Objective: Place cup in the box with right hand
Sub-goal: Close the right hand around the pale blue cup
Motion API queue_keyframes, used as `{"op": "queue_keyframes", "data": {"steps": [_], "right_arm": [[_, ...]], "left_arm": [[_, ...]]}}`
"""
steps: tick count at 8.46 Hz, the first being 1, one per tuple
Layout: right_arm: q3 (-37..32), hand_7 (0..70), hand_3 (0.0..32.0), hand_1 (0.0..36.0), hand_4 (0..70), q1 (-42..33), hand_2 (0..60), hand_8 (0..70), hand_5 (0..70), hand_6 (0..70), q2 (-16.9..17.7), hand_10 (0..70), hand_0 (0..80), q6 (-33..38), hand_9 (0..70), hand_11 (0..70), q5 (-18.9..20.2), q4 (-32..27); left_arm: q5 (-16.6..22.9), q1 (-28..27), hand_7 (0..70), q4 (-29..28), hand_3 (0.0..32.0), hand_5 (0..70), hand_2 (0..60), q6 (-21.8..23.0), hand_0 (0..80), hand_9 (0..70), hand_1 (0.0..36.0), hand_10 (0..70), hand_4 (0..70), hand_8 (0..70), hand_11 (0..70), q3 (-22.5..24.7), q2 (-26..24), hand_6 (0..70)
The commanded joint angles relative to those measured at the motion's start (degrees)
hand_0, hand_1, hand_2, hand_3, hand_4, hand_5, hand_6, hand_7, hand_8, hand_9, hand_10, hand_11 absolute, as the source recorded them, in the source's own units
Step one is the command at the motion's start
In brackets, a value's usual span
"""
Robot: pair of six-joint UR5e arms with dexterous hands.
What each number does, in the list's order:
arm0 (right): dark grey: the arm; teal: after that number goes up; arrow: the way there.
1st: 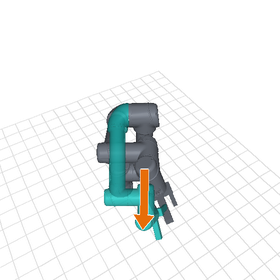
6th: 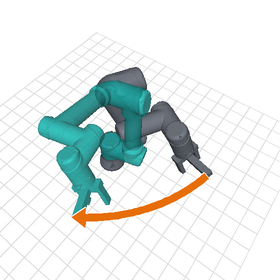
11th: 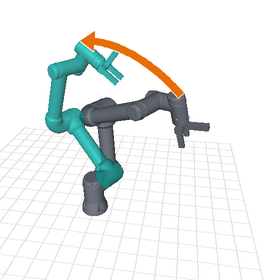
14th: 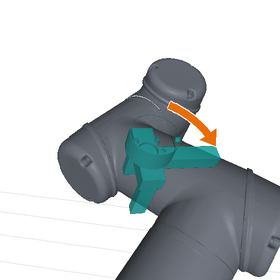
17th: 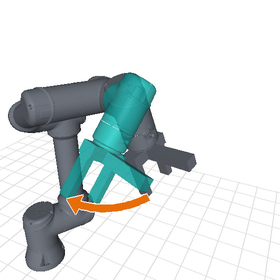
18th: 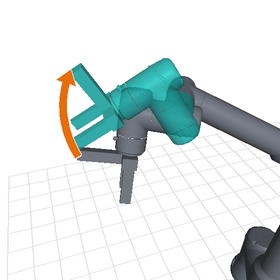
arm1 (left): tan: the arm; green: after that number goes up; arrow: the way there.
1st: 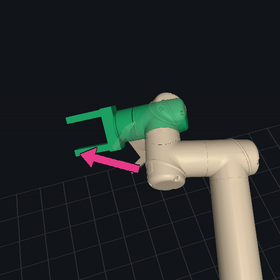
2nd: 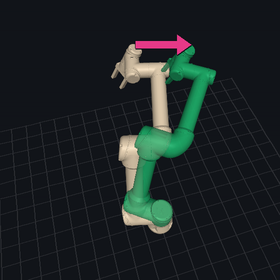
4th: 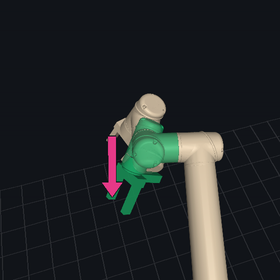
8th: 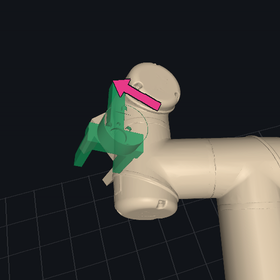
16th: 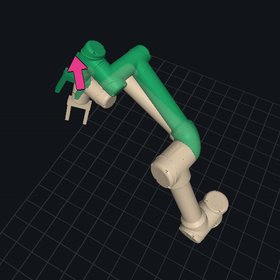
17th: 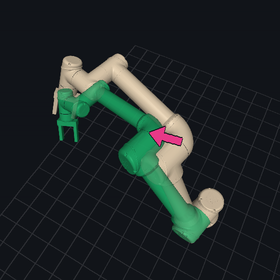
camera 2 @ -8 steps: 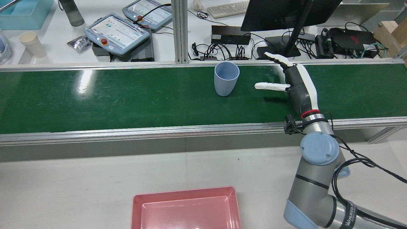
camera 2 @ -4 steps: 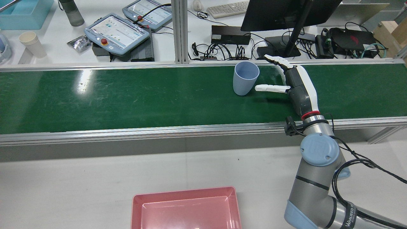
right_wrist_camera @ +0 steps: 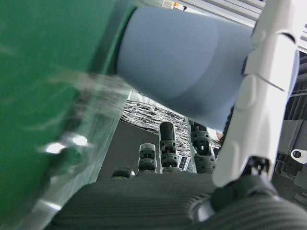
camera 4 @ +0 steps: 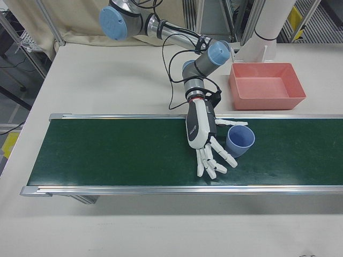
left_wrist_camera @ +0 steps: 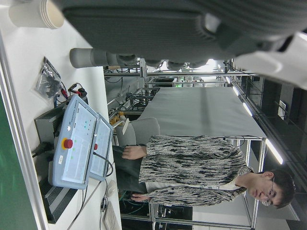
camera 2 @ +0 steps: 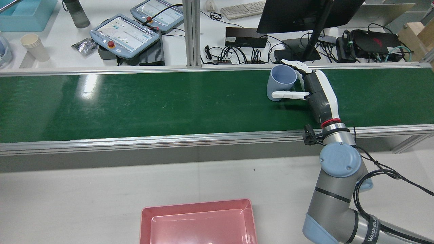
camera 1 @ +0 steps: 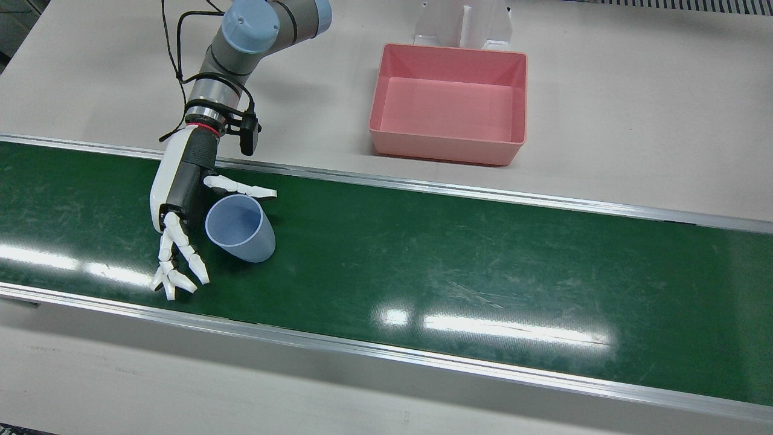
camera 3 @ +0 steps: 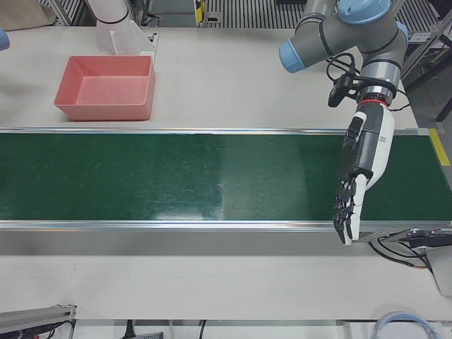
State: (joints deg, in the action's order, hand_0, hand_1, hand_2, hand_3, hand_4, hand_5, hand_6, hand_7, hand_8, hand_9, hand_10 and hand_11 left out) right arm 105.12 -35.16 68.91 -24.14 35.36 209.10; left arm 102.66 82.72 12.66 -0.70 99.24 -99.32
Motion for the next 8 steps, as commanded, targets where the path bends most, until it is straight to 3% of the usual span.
{"op": "queue_keyframes", "data": {"steps": [1,2,3,4,5,6,8], "right_arm": [[-0.01,35.4,0.0,19.0,10.7,0.01,1.0,6.2,5.3,8.7,0.00,0.0,52.6,-0.55,15.4,0.0,-1.86,0.07],[-0.09,39.7,0.0,21.2,10.6,0.01,4.1,7.9,6.1,9.8,0.00,0.0,54.1,-0.82,18.2,0.6,-2.31,0.34],[-0.01,62.2,0.0,34.0,9.1,0.01,56.4,15.7,9.5,15.3,0.26,3.8,54.3,-1.34,31.8,8.3,-2.31,0.51],[0.08,70.0,0.0,36.0,24.3,-0.08,60.0,37.7,13.5,31.0,0.78,24.0,49.5,-1.43,61.8,37.2,-2.31,0.51],[0.34,70.0,0.0,36.0,66.3,-0.17,60.0,53.4,14.8,40.4,1.14,40.2,48.5,-1.35,70.0,57.7,-2.31,0.51],[0.52,70.0,0.0,36.0,70.0,-0.34,60.0,59.2,15.2,42.2,1.40,47.4,48.4,-1.26,70.0,67.7,-2.31,0.51],[5.93,70.0,0.0,36.0,70.0,-0.70,60.0,61.0,15.4,42.8,3.58,50.7,48.3,-1.34,70.0,70.0,-2.31,0.51]], "left_arm": [[0.00,-0.01,0.0,0.00,0.0,0.0,0.0,0.00,0.0,0.0,0.0,0.0,0.0,0.0,0.0,0.07,0.00,0.0],[0.00,-0.01,0.0,0.00,0.0,0.0,0.0,0.00,0.0,0.0,0.0,0.0,0.0,0.0,0.0,-0.01,0.00,0.0],[0.00,-0.01,0.0,0.00,0.0,0.0,0.0,0.00,0.0,0.0,0.0,0.0,0.0,0.0,0.0,0.07,0.00,0.0],[0.00,-0.01,0.0,0.00,0.0,0.0,0.0,0.00,0.0,0.0,0.0,0.0,0.0,0.0,0.0,0.07,0.00,0.0],[0.00,-0.01,0.0,0.00,0.0,0.0,0.0,0.00,0.0,0.0,0.0,0.0,0.0,0.0,0.0,0.07,0.00,0.0],[0.00,0.07,0.0,0.00,0.0,0.0,0.0,0.00,0.0,0.0,0.0,0.0,0.0,0.0,0.0,0.07,0.00,0.0],[0.00,0.07,0.0,0.00,0.0,0.0,0.0,0.00,0.0,0.0,0.0,0.0,0.0,0.0,0.0,0.07,0.00,0.0]]}}
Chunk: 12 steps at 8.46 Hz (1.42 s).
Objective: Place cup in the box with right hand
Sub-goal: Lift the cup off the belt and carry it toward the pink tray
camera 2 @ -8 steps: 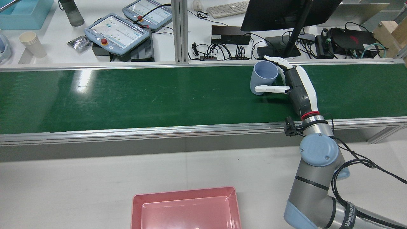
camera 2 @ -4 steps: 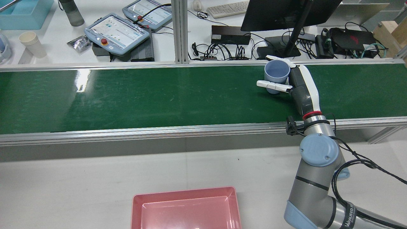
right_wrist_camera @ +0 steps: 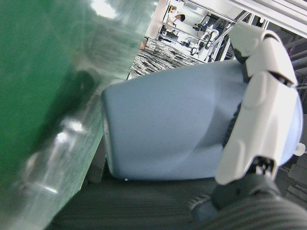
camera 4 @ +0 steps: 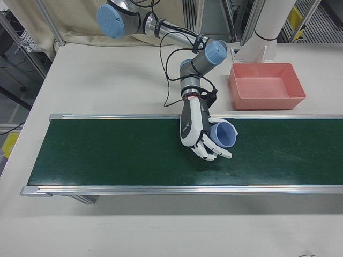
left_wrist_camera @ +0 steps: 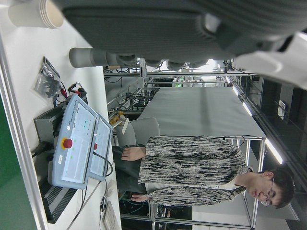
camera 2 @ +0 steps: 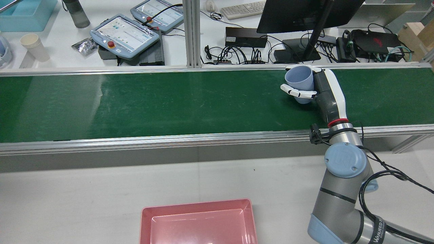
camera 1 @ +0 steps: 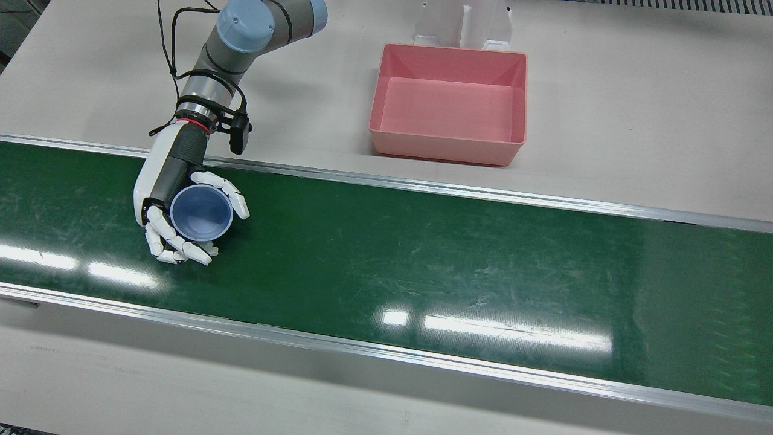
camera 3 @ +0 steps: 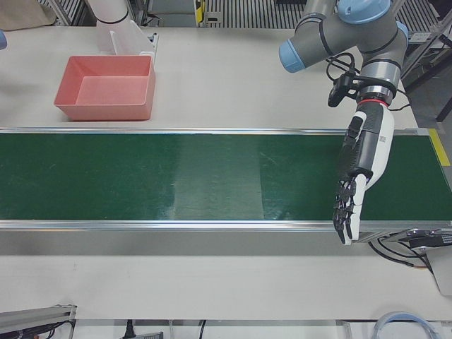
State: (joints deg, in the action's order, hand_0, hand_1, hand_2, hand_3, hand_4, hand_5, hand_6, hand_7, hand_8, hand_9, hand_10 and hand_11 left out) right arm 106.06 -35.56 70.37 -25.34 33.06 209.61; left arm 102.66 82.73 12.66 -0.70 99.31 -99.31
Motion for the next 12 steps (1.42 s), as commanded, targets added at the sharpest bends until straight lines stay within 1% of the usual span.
{"op": "queue_keyframes", "data": {"steps": [1,2,3,4,5,7,8,9,10,11,12], "right_arm": [[8.34,70.0,0.0,36.0,70.0,-0.30,60.0,59.9,15.3,42.3,2.66,49.1,48.4,-0.41,70.0,70.0,0.17,0.09],[13.34,70.0,0.0,36.0,70.0,0.22,60.0,59.0,15.1,41.3,2.84,47.6,48.4,-3.63,70.0,67.9,0.17,0.01],[19.74,70.0,0.0,36.0,70.0,2.49,60.0,58.2,14.7,40.5,3.19,46.3,48.3,-9.58,70.0,66.0,0.17,-0.08],[23.81,70.0,0.0,36.0,68.8,4.95,60.0,57.3,14.4,39.8,2.68,44.8,48.5,-13.99,70.0,63.8,0.08,-0.43],[26.72,70.0,0.0,36.0,67.8,8.36,60.0,57.0,14.1,39.4,2.24,44.5,48.5,-16.04,70.0,63.3,-0.01,-0.61],[32.87,70.0,0.0,28.6,62.7,17.40,60.0,59.4,13.2,39.8,2.14,48.8,46.4,-23.84,70.0,69.1,-0.01,-1.31],[33.16,70.0,0.0,28.3,60.7,21.45,60.0,59.8,13.3,40.0,2.40,49.1,46.3,-26.14,70.0,69.5,0.08,-3.75],[32.90,70.0,0.0,27.5,57.0,25.67,60.0,59.8,13.4,39.7,2.41,49.2,46.3,-28.60,70.0,69.6,-0.01,-4.82],[32.29,70.0,0.0,25.3,51.3,29.37,60.0,59.9,13.2,39.2,2.41,49.8,45.7,-31.06,70.0,70.0,-0.01,-7.00],[30.28,70.0,0.0,23.7,44.0,32.71,60.0,59.9,13.3,38.8,2.41,50.5,44.7,-35.18,70.0,70.0,-0.01,-12.16],[26.35,70.0,0.0,22.4,37.3,35.27,60.0,60.1,13.3,38.3,2.49,50.7,43.0,-38.44,70.0,70.0,-0.01,-18.65]], "left_arm": [[0.00,0.06,0.0,0.00,0.0,0.0,0.0,0.00,0.0,0.0,0.0,0.0,0.0,0.0,0.0,0.00,0.00,0.0],[0.00,-0.03,0.0,0.00,0.0,0.0,0.0,0.00,0.0,0.0,0.0,0.0,0.0,0.0,0.0,-0.08,0.00,0.0],[0.00,0.06,0.0,0.00,0.0,0.0,0.0,0.00,0.0,0.0,0.0,0.0,0.0,0.0,0.0,-0.08,0.00,0.0],[0.00,0.06,0.0,0.00,0.0,0.0,0.0,0.00,0.0,0.0,0.0,0.0,0.0,0.0,0.0,-0.08,0.00,0.0],[0.00,-0.03,0.0,0.00,0.0,0.0,0.0,0.00,0.0,0.0,0.0,0.0,0.0,0.0,0.0,-0.08,0.00,0.0],[0.00,0.06,0.0,0.00,0.0,0.0,0.0,0.00,0.0,0.0,0.0,0.0,0.0,0.0,0.0,0.00,0.00,0.0],[0.00,0.06,0.0,0.00,0.0,0.0,0.0,0.00,0.0,0.0,0.0,0.0,0.0,0.0,0.0,0.00,0.00,0.0],[0.00,0.06,0.0,0.00,0.0,0.0,0.0,0.00,0.0,0.0,0.0,0.0,0.0,0.0,0.0,0.00,0.00,0.0],[0.00,-0.03,0.0,0.00,0.0,0.0,0.0,0.00,0.0,0.0,0.0,0.0,0.0,0.0,0.0,0.00,0.00,0.0],[0.00,-0.03,0.0,0.00,0.0,0.0,0.0,0.00,0.0,0.0,0.0,0.0,0.0,0.0,0.0,0.00,0.00,0.0],[0.00,0.06,0.0,0.00,0.0,0.0,0.0,0.00,0.0,0.0,0.0,0.0,0.0,0.0,0.0,0.00,0.00,0.0]]}}
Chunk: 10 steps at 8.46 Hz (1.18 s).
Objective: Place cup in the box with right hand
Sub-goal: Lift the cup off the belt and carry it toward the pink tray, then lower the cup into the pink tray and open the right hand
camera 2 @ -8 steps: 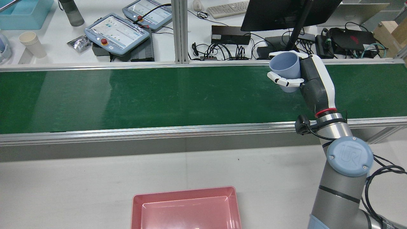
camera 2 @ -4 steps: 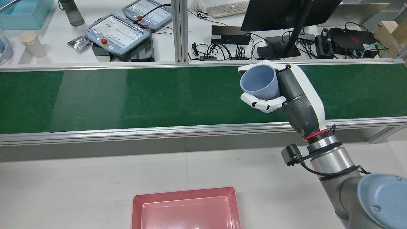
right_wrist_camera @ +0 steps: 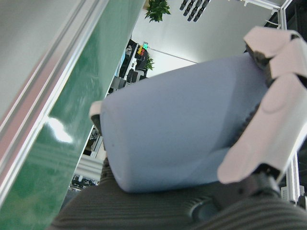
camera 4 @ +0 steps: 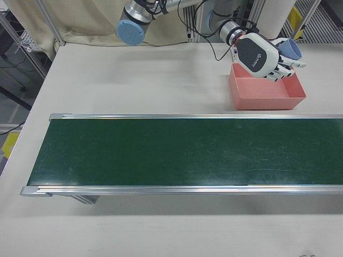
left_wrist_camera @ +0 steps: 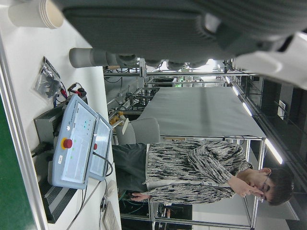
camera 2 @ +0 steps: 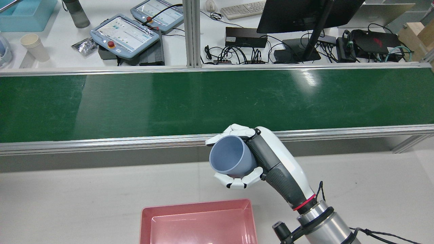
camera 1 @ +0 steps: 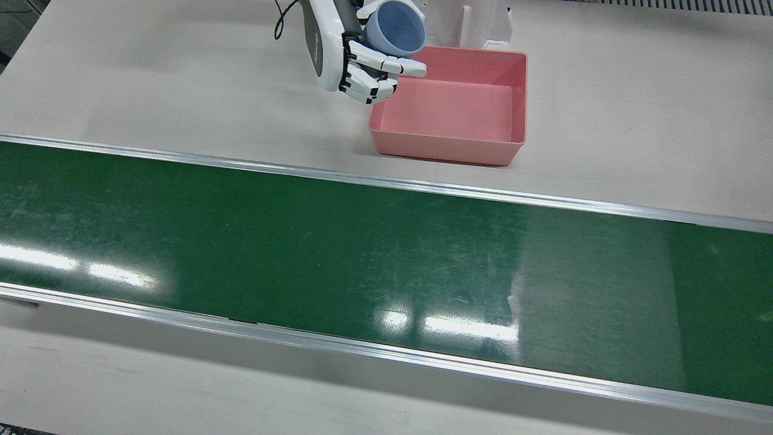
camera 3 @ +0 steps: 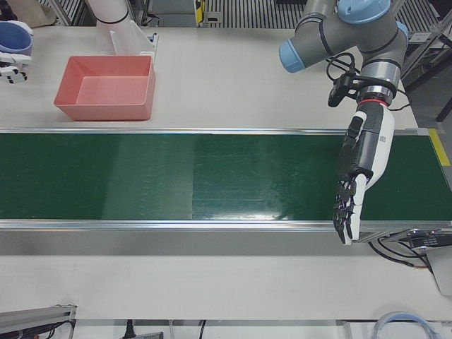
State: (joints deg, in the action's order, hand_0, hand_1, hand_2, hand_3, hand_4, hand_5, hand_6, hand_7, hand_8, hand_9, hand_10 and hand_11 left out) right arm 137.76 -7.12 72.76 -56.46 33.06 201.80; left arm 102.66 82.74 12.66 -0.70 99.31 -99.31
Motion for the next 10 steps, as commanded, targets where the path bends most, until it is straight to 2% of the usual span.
{"op": "queue_keyframes", "data": {"steps": [1,2,3,4,5,6,7,8,10], "right_arm": [[-9.05,70.0,0.0,20.4,34.4,8.51,60.0,60.3,13.0,37.6,0.28,50.7,41.3,-8.13,70.0,70.0,-0.10,-16.47],[-11.09,70.0,0.0,18.7,37.9,9.66,60.0,57.3,12.0,35.4,0.46,46.7,42.7,-9.10,70.0,65.8,-0.28,-19.92],[-11.90,70.0,0.0,15.1,30.7,9.58,33.0,45.1,9.5,26.4,0.54,32.3,46.5,-9.11,70.0,46.4,-0.37,-20.65],[-13.73,26.0,0.0,10.6,2.2,9.67,0.7,12.7,5.4,8.2,0.63,8.5,46.8,-8.93,23.1,13.6,-1.59,-24.23],[-16.01,0.0,0.0,3.7,0.0,10.02,0.0,0.0,1.5,0.0,0.72,0.0,40.3,-9.19,0.4,0.0,-1.69,-29.31],[-17.78,0.0,0.0,0.0,0.0,10.37,0.0,0.0,0.0,0.0,0.72,0.0,8.2,-9.37,0.0,0.0,-1.77,-32.32],[-17.79,0.0,0.0,0.0,0.0,10.28,0.0,0.0,0.0,0.0,0.72,0.0,0.0,-9.37,0.0,0.0,-1.77,-32.53],[-17.71,0.0,2.2,0.0,0.0,10.28,0.0,0.0,0.0,0.0,0.72,0.0,0.0,-9.20,0.0,0.0,-1.77,-32.53],[-17.01,0.0,0.0,0.0,0.0,10.11,0.0,0.0,0.0,0.0,0.72,0.0,0.0,-8.85,1.3,0.0,-1.77,-32.35]], "left_arm": [[0.00,0.05,0.0,0.00,0.0,0.0,0.0,0.00,0.0,0.0,0.0,0.0,0.0,0.0,0.0,0.09,0.00,0.0],[0.00,-0.04,0.0,0.00,0.0,0.0,0.0,0.00,0.0,0.0,0.0,0.0,0.0,0.0,0.0,0.09,0.00,0.0],[0.00,0.05,0.0,0.00,0.0,0.0,0.0,0.00,0.0,0.0,0.0,0.0,0.0,0.0,0.0,0.09,0.00,0.0],[0.00,0.05,0.0,0.00,0.0,0.0,0.0,0.00,0.0,0.0,0.0,0.0,0.0,0.0,0.0,0.09,0.00,0.0],[0.00,0.05,0.0,0.00,0.0,0.0,0.0,0.00,0.0,0.0,0.0,0.0,0.0,0.0,0.0,0.09,0.00,0.0],[0.00,0.05,0.0,0.00,0.0,0.0,0.0,0.00,0.0,0.0,0.0,0.0,0.0,0.0,0.0,0.09,0.00,0.0],[0.00,0.05,0.0,0.00,0.0,0.0,0.0,0.00,0.0,0.0,0.0,0.0,0.0,0.0,0.0,0.01,0.00,0.0],[0.00,0.05,0.0,0.00,0.0,0.0,0.0,0.00,0.0,0.0,0.0,0.0,0.0,0.0,0.0,0.01,0.00,0.0],[0.00,0.05,0.0,0.00,0.0,0.0,0.0,0.00,0.0,0.0,0.0,0.0,0.0,0.0,0.0,0.01,0.00,0.0]]}}
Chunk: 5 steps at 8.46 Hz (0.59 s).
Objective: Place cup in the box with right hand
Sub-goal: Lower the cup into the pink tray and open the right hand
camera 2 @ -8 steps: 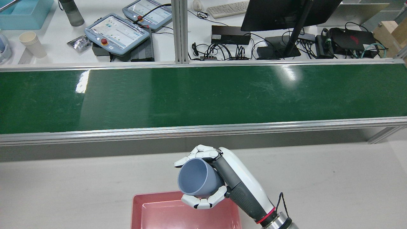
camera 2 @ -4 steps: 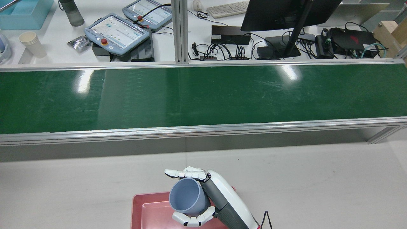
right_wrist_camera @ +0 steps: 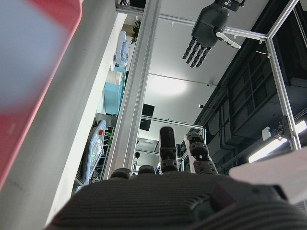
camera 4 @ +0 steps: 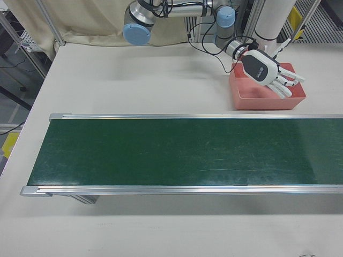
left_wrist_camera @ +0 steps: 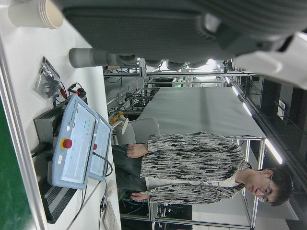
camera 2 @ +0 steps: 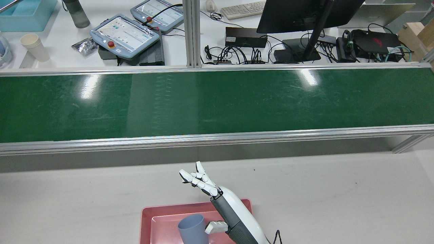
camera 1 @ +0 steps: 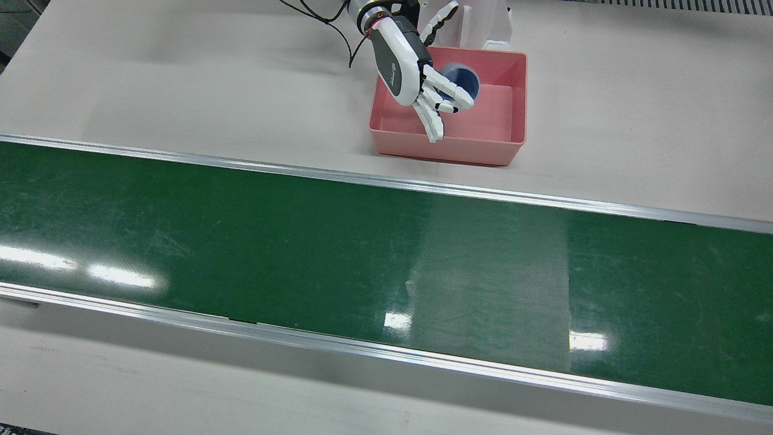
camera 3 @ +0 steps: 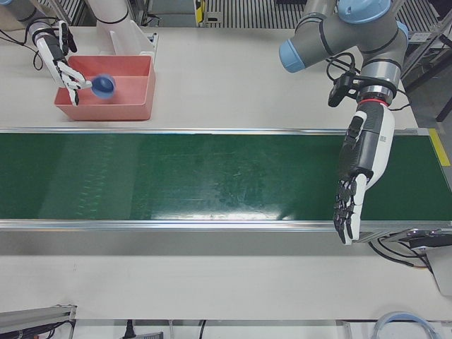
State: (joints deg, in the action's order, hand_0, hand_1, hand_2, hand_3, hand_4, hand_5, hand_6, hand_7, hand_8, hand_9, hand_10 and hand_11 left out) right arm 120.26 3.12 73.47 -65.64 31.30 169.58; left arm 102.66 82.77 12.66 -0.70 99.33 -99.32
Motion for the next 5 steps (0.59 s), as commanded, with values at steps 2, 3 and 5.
{"op": "queue_keyframes", "data": {"steps": [2,3,5], "right_arm": [[7.57,0.0,0.0,0.0,0.0,-4.41,0.0,0.3,0.0,0.0,3.23,0.0,0.0,0.17,2.6,0.0,0.07,-0.04],[13.72,0.0,0.0,0.0,0.0,-9.66,0.0,0.5,0.0,0.0,7.35,0.0,0.0,0.08,3.0,0.0,0.34,0.57],[20.69,3.3,0.0,0.0,5.2,-18.73,0.0,0.5,0.0,0.6,18.14,0.0,0.0,2.17,3.5,0.0,0.86,1.36]], "left_arm": [[0.00,-0.06,0.0,0.00,0.0,0.0,0.0,0.00,0.0,0.0,0.0,0.0,0.0,0.0,0.0,-0.01,0.00,0.0],[0.00,-0.06,0.0,0.00,0.0,0.0,0.0,0.00,0.0,0.0,0.0,0.0,0.0,0.0,0.0,-0.10,0.00,0.0],[0.00,0.02,0.0,0.00,0.0,0.0,0.0,0.00,0.0,0.0,0.0,0.0,0.0,0.0,0.0,-0.01,0.00,0.0]]}}
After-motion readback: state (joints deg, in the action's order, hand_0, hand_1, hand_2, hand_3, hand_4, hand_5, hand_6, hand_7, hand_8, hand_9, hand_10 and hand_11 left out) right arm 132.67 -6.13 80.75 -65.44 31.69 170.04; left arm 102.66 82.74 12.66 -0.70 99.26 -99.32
